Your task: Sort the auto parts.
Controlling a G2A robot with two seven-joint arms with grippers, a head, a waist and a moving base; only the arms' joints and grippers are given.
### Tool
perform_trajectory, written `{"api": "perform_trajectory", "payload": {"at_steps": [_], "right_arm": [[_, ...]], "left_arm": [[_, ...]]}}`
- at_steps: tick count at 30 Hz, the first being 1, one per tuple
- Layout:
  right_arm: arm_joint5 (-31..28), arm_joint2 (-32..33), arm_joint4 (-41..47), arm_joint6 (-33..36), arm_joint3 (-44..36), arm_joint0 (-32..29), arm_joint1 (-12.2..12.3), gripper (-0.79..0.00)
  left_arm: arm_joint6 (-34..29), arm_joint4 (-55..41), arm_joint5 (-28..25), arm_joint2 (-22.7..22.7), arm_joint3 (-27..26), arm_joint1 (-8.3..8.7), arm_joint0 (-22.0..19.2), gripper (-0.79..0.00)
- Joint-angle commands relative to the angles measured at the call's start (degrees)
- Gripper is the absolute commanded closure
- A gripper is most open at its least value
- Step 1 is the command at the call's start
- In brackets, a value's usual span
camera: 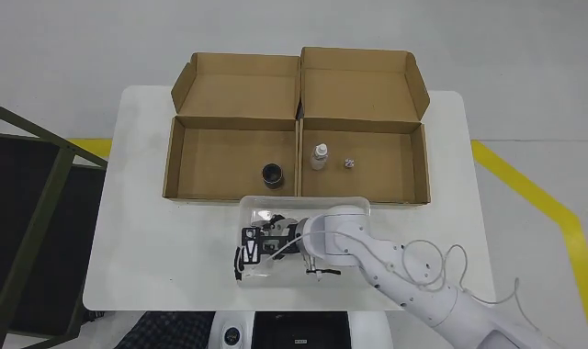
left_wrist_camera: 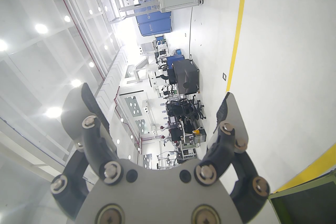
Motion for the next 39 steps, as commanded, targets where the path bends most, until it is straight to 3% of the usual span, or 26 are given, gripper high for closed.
{"api": "perform_trajectory", "payload": {"at_steps": [1, 3, 4, 17, 29, 39], "right_arm": [[-0.1, 0.0, -0.1, 0.0, 0.2, 0.1, -0.1, -0.145], [-0.2, 0.1, 0.0, 0.1, 0.2, 0.1, -0.1, -0.025], [-0.3, 0.1, 0.0, 0.1, 0.0, 0.0, -0.2, 0.000], [-2.9, 4.1, 0.7, 0.9, -5.9, -3.1, 1.3, 0.000], [-5.0, 12.8, 3.0, -0.2, -14.0, -8.4, 4.0, 0.000], [-8.2, 23.0, 11.5, -2.5, -23.3, -13.1, 6.3, 0.000]], "left_arm": [[0.0, 0.0, 0.0, 0.0, 0.0, 0.00, 0.0, -0.785], [0.0, 0.0, 0.0, 0.0, 0.0, 0.00, 0.0, -0.785], [0.0, 0.0, 0.0, 0.0, 0.0, 0.00, 0.0, -0.785], [0.0, 0.0, 0.0, 0.0, 0.0, 0.00, 0.0, -0.785], [0.0, 0.0, 0.0, 0.0, 0.0, 0.00, 0.0, -0.785], [0.0, 0.0, 0.0, 0.0, 0.0, 0.00, 0.0, -0.785]]}}
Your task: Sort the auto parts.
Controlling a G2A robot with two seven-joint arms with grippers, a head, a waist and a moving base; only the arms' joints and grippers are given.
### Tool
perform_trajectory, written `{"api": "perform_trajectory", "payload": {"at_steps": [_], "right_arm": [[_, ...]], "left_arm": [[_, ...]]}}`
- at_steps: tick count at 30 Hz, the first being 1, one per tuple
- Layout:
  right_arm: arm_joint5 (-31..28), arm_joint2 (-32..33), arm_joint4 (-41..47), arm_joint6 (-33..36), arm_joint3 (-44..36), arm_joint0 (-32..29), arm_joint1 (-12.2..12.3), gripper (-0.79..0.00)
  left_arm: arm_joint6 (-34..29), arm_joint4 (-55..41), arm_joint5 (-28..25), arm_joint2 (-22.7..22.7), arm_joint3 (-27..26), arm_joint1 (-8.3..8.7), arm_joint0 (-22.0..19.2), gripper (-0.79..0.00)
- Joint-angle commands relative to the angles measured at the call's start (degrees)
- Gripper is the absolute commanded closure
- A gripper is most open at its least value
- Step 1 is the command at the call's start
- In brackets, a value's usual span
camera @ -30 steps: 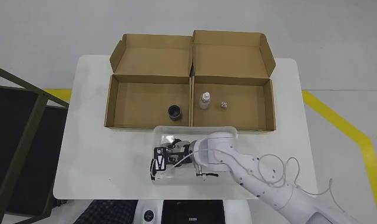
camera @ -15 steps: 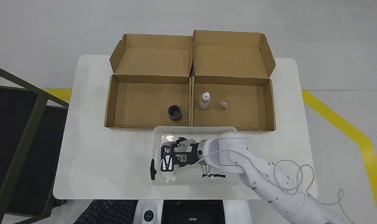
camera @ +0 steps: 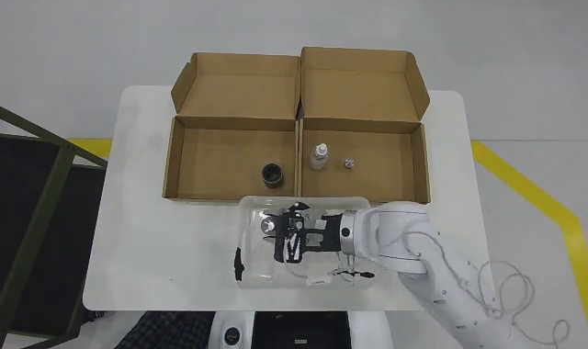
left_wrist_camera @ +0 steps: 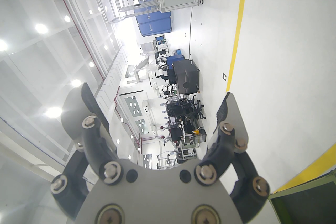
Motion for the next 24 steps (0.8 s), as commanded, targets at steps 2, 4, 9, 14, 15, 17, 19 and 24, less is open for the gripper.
{"api": "perform_trajectory", "payload": {"at_steps": [2, 4, 9, 14, 15, 17, 19, 24], "right_arm": [[-0.9, 3.3, 2.1, -0.4, -3.3, -1.6, 0.7, 0.000], [-1.3, 5.3, 3.2, -0.8, -5.1, -2.6, 1.1, 0.000], [-2.0, 9.3, 5.2, -2.3, -7.2, -4.4, 1.9, 0.000], [-2.4, 12.5, 6.8, -4.0, -8.4, -5.9, 2.5, 0.000], [-2.4, 13.0, 7.0, -4.3, -8.6, -6.2, 2.6, 0.000], [-2.5, 13.9, 7.2, -4.8, -8.9, -6.8, 2.8, 0.000], [-2.5, 14.7, 7.5, -5.4, -9.0, -7.3, 3.0, 0.000], [-2.4, 16.0, 8.0, -6.7, -8.7, -7.6, 3.3, 0.000]], "left_arm": [[0.0, 0.0, 0.0, 0.0, 0.0, 0.00, 0.0, -0.785], [0.0, 0.0, 0.0, 0.0, 0.0, 0.00, 0.0, -0.785], [0.0, 0.0, 0.0, 0.0, 0.0, 0.00, 0.0, -0.785], [0.0, 0.0, 0.0, 0.0, 0.0, 0.00, 0.0, -0.785], [0.0, 0.0, 0.0, 0.0, 0.0, 0.00, 0.0, -0.785], [0.0, 0.0, 0.0, 0.0, 0.0, 0.00, 0.0, -0.785], [0.0, 0.0, 0.0, 0.0, 0.0, 0.00, 0.0, -0.785], [0.0, 0.0, 0.0, 0.0, 0.0, 0.00, 0.0, -0.785]]}}
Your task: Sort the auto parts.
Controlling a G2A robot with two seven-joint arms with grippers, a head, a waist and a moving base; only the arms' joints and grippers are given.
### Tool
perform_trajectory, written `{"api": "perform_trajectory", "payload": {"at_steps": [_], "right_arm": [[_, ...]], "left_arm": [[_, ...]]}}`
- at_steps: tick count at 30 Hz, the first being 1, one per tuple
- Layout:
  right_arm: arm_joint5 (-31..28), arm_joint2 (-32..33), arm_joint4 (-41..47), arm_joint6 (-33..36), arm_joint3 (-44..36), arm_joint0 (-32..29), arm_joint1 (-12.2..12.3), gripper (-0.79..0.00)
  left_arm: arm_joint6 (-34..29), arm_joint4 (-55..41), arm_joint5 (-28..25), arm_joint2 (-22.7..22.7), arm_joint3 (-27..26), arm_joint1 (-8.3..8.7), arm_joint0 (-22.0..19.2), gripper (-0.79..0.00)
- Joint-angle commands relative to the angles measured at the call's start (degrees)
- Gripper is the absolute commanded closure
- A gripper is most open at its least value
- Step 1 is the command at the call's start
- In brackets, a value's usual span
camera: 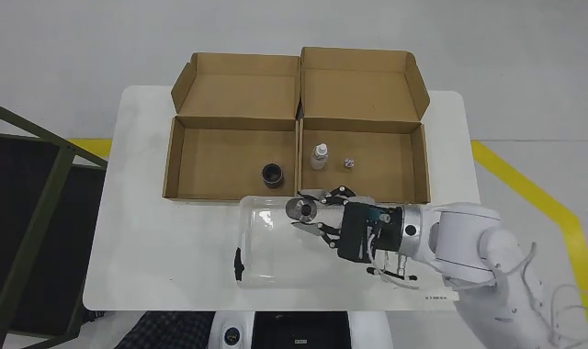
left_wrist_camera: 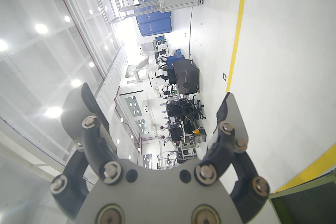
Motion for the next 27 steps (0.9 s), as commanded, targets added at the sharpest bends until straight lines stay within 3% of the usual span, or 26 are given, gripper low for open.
{"api": "perform_trajectory", "payload": {"at_steps": [1, 13, 27], "right_arm": [[0.1, 0.2, 0.2, -0.3, 0.3, 0.1, 0.1, 0.000], [4.1, -3.2, -0.7, 0.1, 5.1, 5.1, -0.1, 0.000], [11.6, -17.8, -4.0, 3.2, 20.6, 22.4, -3.4, 0.000]], "left_arm": [[0.0, 0.0, 0.0, 0.0, 0.0, 0.00, 0.0, -0.785], [0.0, 0.0, 0.0, 0.0, 0.0, 0.00, 0.0, -0.785], [0.0, 0.0, 0.0, 0.0, 0.0, 0.00, 0.0, -0.785]]}}
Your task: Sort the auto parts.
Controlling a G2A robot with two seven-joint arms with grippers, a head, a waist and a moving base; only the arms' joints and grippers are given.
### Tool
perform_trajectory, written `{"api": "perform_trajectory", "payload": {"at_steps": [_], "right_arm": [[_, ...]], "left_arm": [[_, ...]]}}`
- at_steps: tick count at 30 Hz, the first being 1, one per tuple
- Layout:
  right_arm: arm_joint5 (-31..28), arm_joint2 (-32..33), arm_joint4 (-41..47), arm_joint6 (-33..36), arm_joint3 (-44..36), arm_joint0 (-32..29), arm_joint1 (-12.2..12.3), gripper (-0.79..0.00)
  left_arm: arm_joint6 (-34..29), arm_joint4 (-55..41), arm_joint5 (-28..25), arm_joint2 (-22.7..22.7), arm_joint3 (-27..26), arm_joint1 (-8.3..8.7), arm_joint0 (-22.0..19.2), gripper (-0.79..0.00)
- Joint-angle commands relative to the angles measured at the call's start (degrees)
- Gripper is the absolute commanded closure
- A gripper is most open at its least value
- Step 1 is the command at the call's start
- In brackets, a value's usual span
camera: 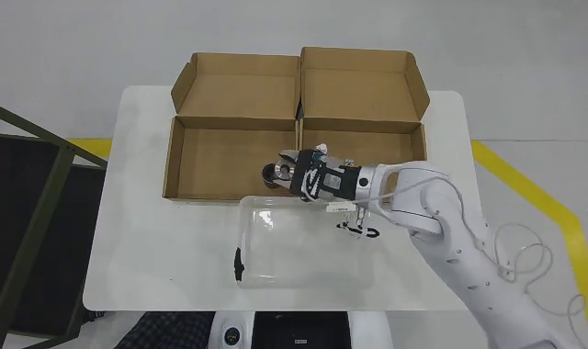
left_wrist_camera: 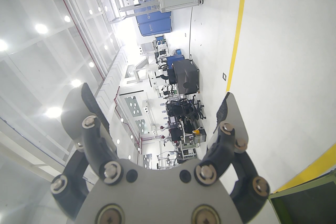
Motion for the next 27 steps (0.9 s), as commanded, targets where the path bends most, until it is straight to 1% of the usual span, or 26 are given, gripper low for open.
{"api": "perform_trajectory", "payload": {"at_steps": [1, 7, 13, 20, 27], "right_arm": [[0.8, -1.8, 0.7, -0.1, 2.9, 2.6, -0.6, 0.000], [3.4, -6.9, 2.2, -0.3, 11.3, 9.8, -2.8, 0.000], [6.2, -11.0, 2.6, -0.8, 18.5, 14.8, -5.0, 0.000], [9.1, -15.1, 2.0, -2.4, 26.7, 18.5, -7.4, 0.000], [12.0, -18.3, 0.8, -3.6, 32.7, 20.3, -9.7, 0.000]], "left_arm": [[0.0, 0.0, 0.0, 0.0, 0.0, 0.00, 0.0, -0.785], [0.0, 0.0, 0.0, 0.0, 0.0, 0.00, 0.0, -0.785], [0.0, 0.0, 0.0, 0.0, 0.0, 0.00, 0.0, -0.785], [0.0, 0.0, 0.0, 0.0, 0.0, 0.00, 0.0, -0.785], [0.0, 0.0, 0.0, 0.0, 0.0, 0.00, 0.0, -0.785]]}}
